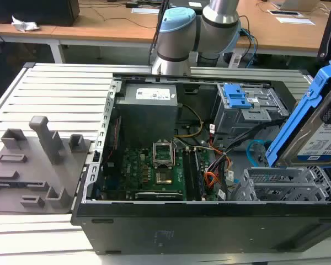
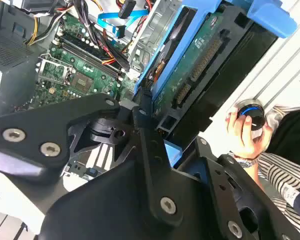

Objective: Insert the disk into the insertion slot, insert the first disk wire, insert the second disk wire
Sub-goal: 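Insert the disk into the insertion slot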

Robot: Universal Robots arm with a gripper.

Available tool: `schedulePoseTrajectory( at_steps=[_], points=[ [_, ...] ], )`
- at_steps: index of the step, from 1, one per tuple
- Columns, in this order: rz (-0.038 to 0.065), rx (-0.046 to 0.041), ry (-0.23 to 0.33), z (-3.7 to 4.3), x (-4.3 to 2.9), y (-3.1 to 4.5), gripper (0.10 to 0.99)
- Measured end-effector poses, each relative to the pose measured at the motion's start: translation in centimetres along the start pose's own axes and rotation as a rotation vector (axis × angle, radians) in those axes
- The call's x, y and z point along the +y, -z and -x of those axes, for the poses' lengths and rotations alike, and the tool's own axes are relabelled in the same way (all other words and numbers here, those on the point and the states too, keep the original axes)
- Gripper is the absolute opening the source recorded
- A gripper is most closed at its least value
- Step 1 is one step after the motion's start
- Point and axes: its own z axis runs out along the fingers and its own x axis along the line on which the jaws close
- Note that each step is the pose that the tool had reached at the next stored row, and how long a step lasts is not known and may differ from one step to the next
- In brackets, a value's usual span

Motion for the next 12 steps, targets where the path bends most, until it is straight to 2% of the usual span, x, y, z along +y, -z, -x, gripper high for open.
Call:
schedulePoseTrajectory(
  at_steps=[12],
  points=[
    [0.000,0.0000,0.000,0.00,-0.04,-1.17,0.365]
  ],
)
